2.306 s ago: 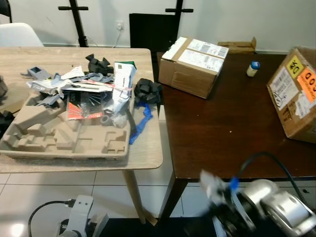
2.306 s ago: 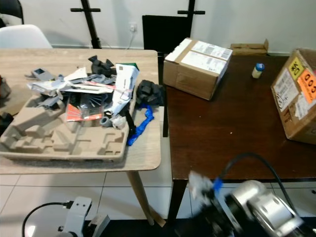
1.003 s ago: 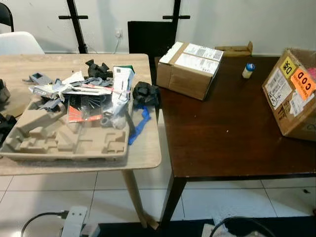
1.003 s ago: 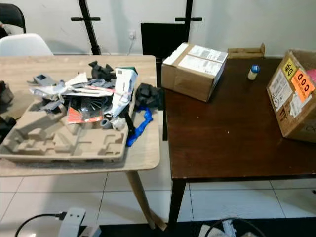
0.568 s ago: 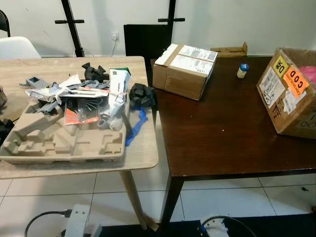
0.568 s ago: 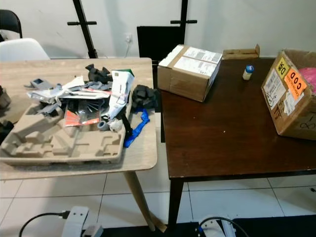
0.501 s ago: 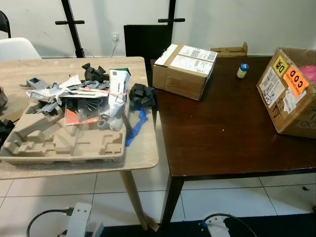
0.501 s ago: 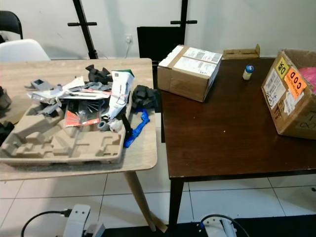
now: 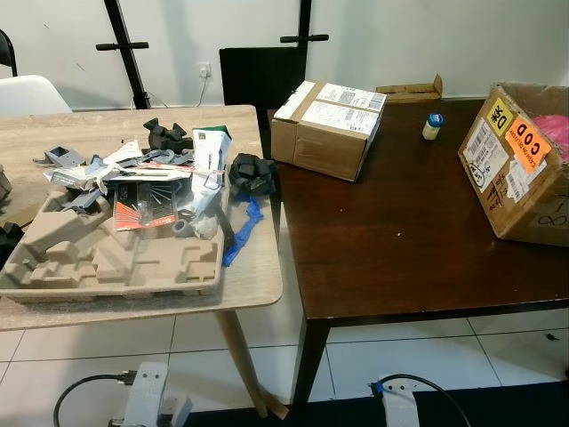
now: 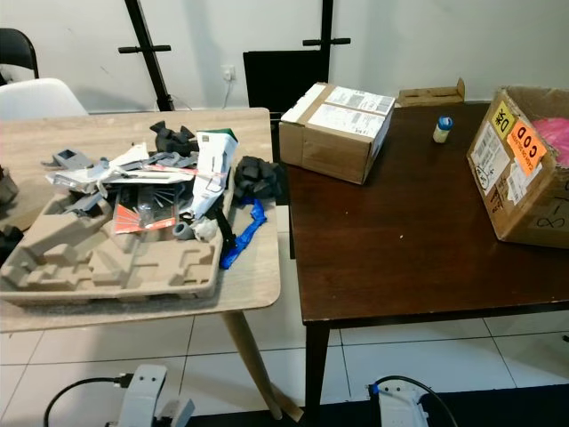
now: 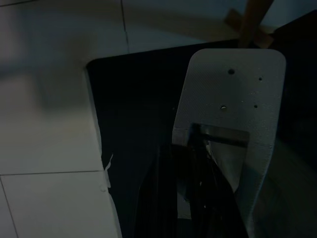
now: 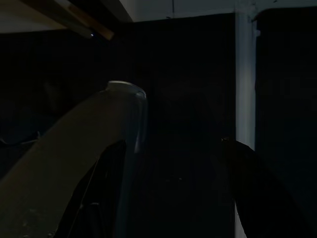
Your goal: Picking trash to rubbish bin
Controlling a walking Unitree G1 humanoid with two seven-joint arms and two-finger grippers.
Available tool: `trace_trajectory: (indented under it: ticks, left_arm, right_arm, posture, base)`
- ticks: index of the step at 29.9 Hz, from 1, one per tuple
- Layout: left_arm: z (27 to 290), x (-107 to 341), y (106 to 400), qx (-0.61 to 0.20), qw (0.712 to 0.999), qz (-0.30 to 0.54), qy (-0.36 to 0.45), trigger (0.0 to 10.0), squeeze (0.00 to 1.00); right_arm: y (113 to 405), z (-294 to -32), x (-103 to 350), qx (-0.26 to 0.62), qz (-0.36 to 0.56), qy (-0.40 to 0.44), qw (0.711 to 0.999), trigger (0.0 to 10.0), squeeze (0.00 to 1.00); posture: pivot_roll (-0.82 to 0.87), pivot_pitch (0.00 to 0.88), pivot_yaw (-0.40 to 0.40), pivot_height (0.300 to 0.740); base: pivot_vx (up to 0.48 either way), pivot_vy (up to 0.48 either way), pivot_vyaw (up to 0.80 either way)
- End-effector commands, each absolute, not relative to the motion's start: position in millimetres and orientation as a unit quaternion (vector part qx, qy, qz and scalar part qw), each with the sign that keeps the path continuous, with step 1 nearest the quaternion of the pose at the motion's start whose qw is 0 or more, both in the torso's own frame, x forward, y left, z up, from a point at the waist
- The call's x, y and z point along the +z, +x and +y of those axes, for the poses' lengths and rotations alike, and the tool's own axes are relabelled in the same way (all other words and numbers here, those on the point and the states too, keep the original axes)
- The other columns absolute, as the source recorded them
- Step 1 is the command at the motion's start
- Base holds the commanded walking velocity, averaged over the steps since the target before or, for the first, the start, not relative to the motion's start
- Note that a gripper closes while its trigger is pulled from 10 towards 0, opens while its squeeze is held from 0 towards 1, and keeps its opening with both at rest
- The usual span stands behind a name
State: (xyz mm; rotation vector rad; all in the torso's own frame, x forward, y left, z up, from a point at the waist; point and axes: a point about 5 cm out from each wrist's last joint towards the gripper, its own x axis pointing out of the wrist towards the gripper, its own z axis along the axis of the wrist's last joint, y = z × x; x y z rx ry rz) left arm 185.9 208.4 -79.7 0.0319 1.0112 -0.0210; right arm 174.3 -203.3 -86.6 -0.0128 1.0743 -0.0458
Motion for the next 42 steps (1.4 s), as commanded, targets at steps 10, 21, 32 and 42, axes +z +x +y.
trace_trajectory:
  ticks: [10, 21, 32, 42]
  left_arm:
    - [205, -87, 173, 0.004, 0.867, 0.499, -0.003, 10.0, 0.00]
    - [204, -85, 175, 0.006, 0.871, 0.490, -0.016, 10.0, 0.00]
    - [201, -83, 181, 0.002, 0.874, 0.485, -0.024, 10.0, 0.00]
    - [198, -83, 182, 0.001, 0.875, 0.483, -0.030, 10.0, 0.00]
  right_arm:
    - [168, -202, -90, 0.001, 0.520, -0.034, 0.853, 10.0, 0.00]
    - [166, -194, -92, -0.001, 0.522, -0.026, 0.853, 10.0, 0.00]
    - [167, -194, -92, 0.003, 0.520, -0.031, 0.853, 10.0, 0.00]
    - [166, -197, -91, 0.002, 0.520, -0.031, 0.854, 10.0, 0.00]
  posture:
    - [-0.06, 0.119, 0.011, 0.740]
    - [-0.06, 0.141, 0.019, 0.740]
    - [-0.06, 0.154, 0.022, 0.740]
    - [-0.07, 0.161, 0.018, 0.740]
  base:
    - [0.000, 0.000, 0.00]
    - [-0.073, 0.000, 0.00]
    - [-0.290, 0.000, 0.00]
    - [-0.316, 0.000, 0.00]
